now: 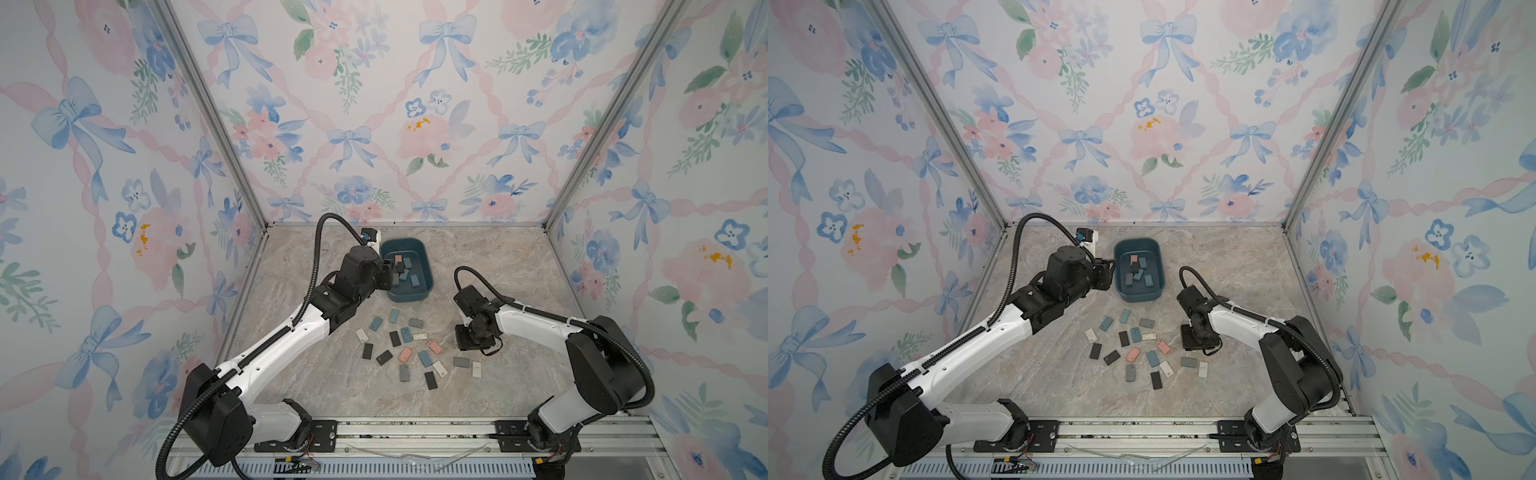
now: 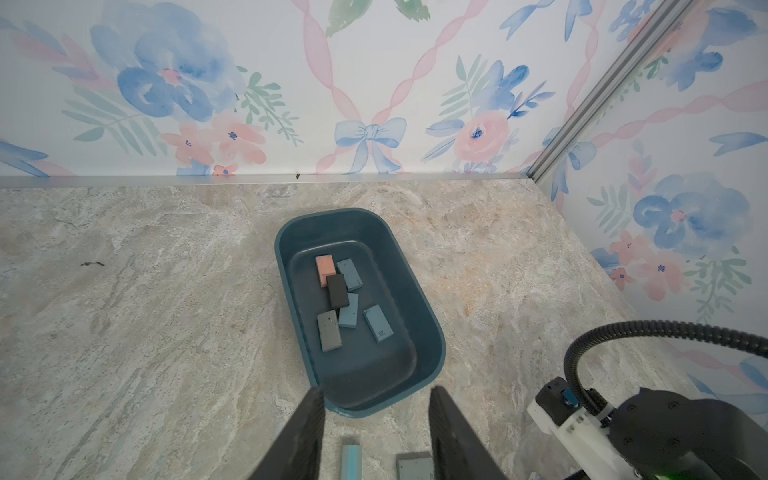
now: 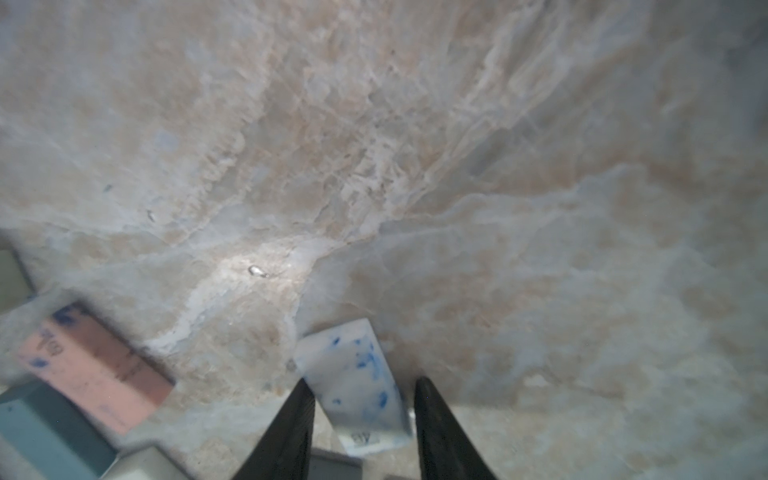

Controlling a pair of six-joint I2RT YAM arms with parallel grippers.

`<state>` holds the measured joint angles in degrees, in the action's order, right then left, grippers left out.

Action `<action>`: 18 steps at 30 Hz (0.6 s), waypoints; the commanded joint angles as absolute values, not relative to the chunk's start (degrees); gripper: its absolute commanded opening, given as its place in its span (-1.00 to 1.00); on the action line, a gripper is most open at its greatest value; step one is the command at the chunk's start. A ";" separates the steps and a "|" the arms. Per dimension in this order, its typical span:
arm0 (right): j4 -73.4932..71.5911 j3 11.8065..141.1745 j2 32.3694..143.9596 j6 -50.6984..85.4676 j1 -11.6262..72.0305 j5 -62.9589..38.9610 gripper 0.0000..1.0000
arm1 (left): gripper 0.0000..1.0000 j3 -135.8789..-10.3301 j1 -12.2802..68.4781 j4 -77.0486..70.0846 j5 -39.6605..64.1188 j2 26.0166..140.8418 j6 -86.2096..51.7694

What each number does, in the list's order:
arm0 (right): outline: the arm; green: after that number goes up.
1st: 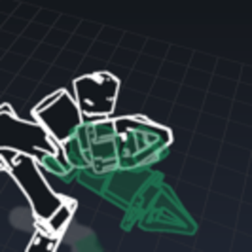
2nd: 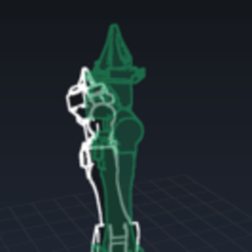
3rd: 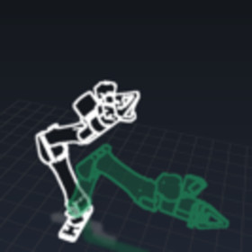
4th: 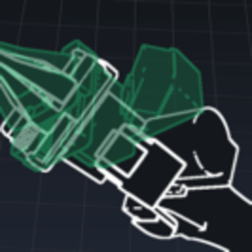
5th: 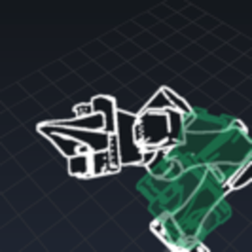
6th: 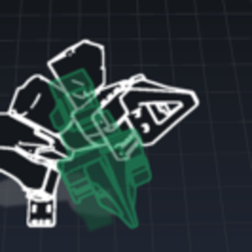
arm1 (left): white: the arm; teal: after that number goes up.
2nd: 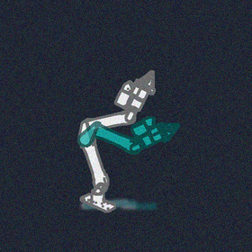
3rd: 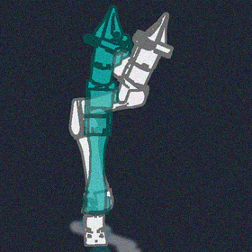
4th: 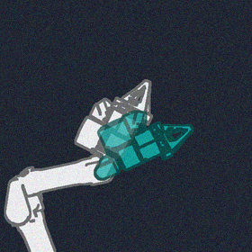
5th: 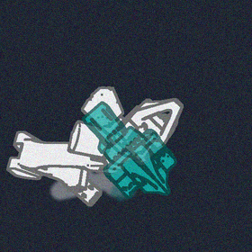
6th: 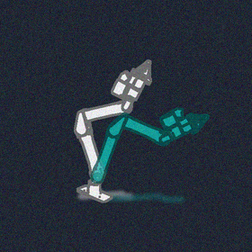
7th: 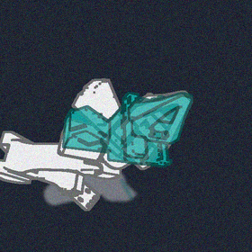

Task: Put the eraser in the storage box
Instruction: Pick up the eraser from the center of the board.

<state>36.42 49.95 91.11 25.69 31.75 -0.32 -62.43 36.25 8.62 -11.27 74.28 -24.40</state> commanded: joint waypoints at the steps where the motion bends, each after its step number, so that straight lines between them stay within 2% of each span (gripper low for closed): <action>1: 36.10 49.48 92.99 26.57 32.79 -1.23 -0.22 | -0.12 -61.62 36.39 7.26 -12.19 72.95 -23.91; 10: 36.47 49.90 92.81 26.72 32.91 -1.07 -0.50 | -0.13 -61.17 36.40 7.10 -12.34 72.52 -23.91; 18: 37.82 51.49 91.96 26.33 32.96 -0.56 -0.57 | -0.13 -60.64 36.42 6.78 -12.62 72.24 -23.82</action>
<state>36.67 50.28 91.15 26.20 31.99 -0.16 -61.65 36.25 8.14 -11.62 73.54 -24.43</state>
